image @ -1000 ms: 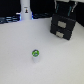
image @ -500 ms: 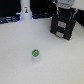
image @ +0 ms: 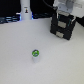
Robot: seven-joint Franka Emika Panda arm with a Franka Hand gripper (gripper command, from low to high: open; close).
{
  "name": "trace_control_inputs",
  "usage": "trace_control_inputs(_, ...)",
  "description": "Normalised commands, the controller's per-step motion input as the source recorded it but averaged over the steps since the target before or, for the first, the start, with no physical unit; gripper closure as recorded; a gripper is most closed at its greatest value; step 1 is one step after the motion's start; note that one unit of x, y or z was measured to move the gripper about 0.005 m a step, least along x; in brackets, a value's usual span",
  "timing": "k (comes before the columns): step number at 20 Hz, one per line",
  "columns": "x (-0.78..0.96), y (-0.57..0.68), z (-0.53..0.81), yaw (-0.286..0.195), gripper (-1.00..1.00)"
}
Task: Open the kcup holder, insert the kcup into the holder, and close the kcup holder
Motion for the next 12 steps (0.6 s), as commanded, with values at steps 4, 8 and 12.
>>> trace_control_inputs(4,-0.39,0.0,-0.31,-0.013,1.0)
trace_control_inputs(8,-0.2,0.03,-0.05,-0.005,1.0)
trace_control_inputs(12,0.0,0.0,0.0,-0.004,1.0)
